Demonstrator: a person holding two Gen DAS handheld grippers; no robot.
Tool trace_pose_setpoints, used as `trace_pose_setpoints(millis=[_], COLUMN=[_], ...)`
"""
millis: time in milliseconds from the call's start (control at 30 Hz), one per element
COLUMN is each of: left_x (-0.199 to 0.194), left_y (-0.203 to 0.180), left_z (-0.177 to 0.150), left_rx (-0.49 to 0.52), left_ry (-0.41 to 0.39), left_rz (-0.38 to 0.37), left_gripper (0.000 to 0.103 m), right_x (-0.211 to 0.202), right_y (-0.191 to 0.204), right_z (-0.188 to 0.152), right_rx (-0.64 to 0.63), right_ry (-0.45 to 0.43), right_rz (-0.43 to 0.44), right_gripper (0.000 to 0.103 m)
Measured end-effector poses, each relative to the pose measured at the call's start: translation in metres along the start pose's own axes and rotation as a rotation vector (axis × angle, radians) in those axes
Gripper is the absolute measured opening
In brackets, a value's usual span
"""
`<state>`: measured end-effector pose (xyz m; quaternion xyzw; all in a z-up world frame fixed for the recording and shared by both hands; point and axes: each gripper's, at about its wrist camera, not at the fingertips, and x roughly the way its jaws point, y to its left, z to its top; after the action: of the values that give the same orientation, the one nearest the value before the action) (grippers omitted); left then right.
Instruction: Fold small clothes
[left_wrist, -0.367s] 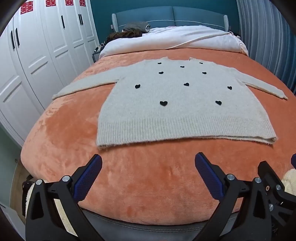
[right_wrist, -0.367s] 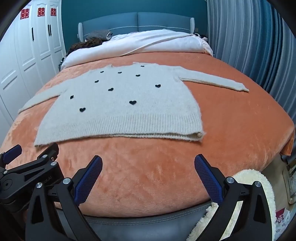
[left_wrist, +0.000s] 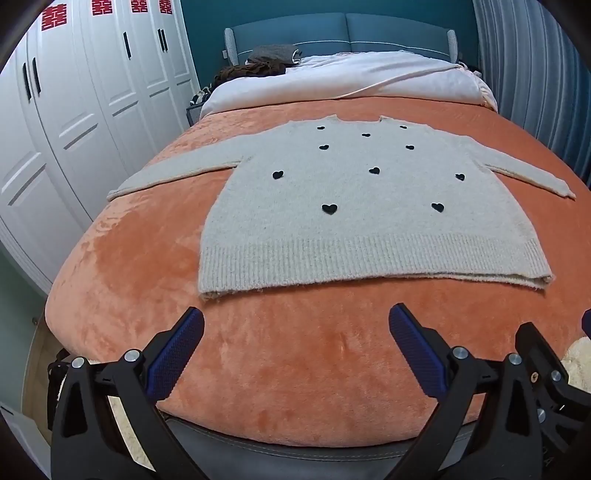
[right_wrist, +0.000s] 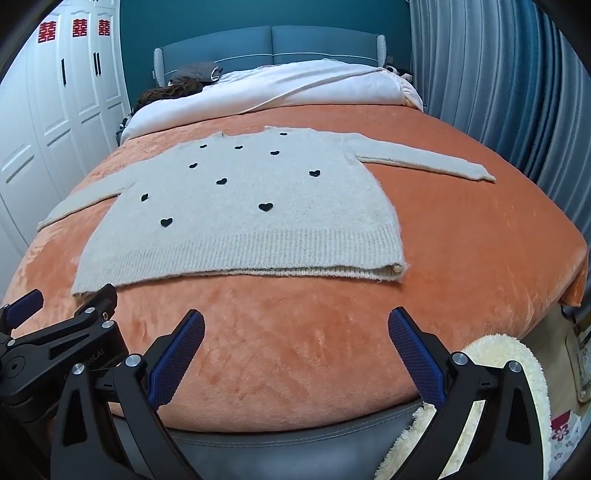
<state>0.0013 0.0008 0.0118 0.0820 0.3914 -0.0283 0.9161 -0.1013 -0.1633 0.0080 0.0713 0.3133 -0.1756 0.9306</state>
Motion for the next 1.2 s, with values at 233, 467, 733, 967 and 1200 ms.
trace_pose_setpoints(millis=[233, 467, 733, 967, 1200], left_x=[0.0, 0.001, 0.001, 0.002, 0.002], left_y=[0.003, 0.004, 0.004, 0.005, 0.005], left_z=[-0.003, -0.003, -0.003, -0.005, -0.005], left_rx=[0.0, -0.002, -0.001, 0.001, 0.0], left_ry=[-0.003, 0.0, 0.0, 0.002, 0.0], left_rz=[0.005, 0.009, 0.011, 0.018, 0.021], left_gripper=[0.097, 0.097, 0.097, 0.097, 0.097], right_x=[0.017, 0.02, 0.02, 0.02, 0.02], right_y=[0.007, 0.009, 0.008, 0.01, 0.008], right_z=[0.001, -0.001, -0.001, -0.002, -0.001], right_rx=[-0.007, -0.006, -0.002, -0.003, -0.002], right_ry=[0.021, 0.024, 0.027, 0.032, 0.032], right_rz=[-0.01, -0.01, -0.006, -0.007, -0.006], right_gripper=[0.098, 0.098, 0.098, 0.098, 0.098])
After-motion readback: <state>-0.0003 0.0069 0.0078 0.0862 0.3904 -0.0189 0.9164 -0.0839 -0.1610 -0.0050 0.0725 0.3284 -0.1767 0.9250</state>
